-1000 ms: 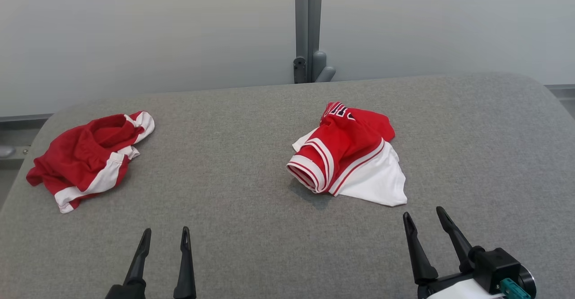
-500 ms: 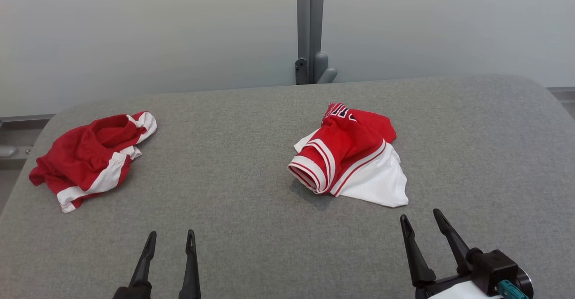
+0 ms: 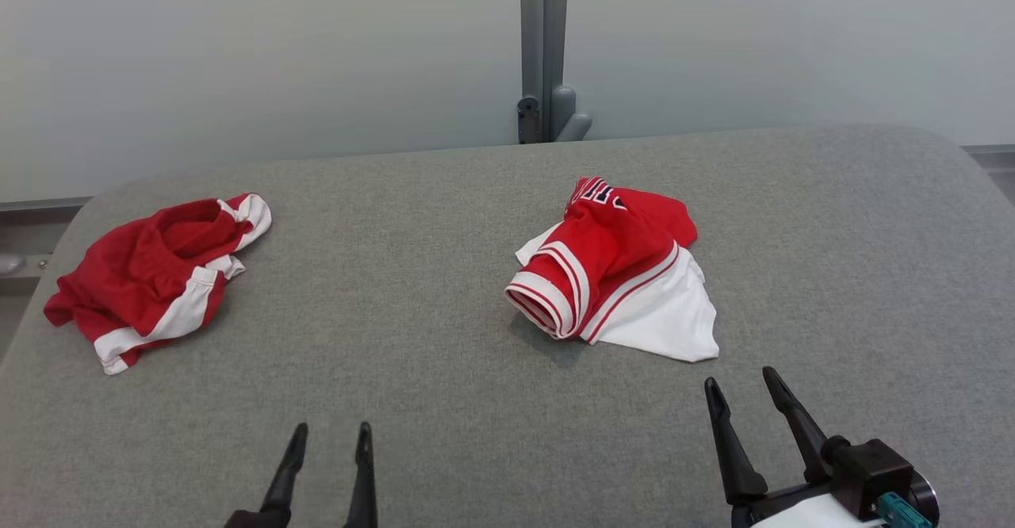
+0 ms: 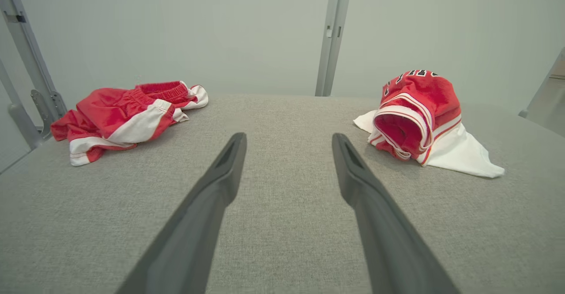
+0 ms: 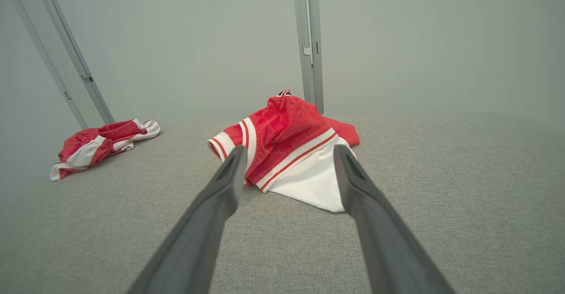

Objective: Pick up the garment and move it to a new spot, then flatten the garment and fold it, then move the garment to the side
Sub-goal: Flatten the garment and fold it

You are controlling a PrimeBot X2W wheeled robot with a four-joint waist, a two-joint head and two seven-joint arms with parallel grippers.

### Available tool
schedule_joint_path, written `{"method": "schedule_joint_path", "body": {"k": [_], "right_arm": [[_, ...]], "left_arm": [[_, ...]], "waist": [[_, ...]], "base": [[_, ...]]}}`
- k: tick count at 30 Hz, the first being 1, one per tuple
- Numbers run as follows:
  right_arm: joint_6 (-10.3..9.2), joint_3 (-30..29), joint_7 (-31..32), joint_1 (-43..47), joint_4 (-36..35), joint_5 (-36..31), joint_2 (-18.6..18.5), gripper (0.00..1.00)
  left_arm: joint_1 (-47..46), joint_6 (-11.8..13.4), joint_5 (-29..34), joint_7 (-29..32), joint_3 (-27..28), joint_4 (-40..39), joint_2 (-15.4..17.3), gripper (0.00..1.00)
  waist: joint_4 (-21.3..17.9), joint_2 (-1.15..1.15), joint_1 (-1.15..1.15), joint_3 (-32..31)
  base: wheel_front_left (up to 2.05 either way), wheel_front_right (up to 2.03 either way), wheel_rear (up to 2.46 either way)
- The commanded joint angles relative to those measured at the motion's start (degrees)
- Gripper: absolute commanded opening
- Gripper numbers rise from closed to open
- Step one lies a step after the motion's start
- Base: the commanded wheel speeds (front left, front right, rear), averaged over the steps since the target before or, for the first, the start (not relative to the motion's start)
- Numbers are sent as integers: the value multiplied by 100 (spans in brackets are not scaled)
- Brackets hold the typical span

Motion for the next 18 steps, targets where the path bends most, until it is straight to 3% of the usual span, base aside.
{"method": "schedule_joint_path", "body": {"k": [1,9,18], "right_arm": [[-4,5,1,-61,3,14,-12,100],[-4,-15,1,-197,-18,-18,-12,100],[-4,19,1,-469,-101,-56,-12,100]], "left_arm": [[-117,-82,-84,1,-66,57,2,100],[-806,-529,-648,1,-947,955,7,100],[-2098,-655,-1116,1,-2017,2224,13,100]], "waist": [[-28,0,0,34],[-235,0,0,277],[-674,0,0,881]], "base": [[0,0,0],[0,0,0],[0,0,0]]}}
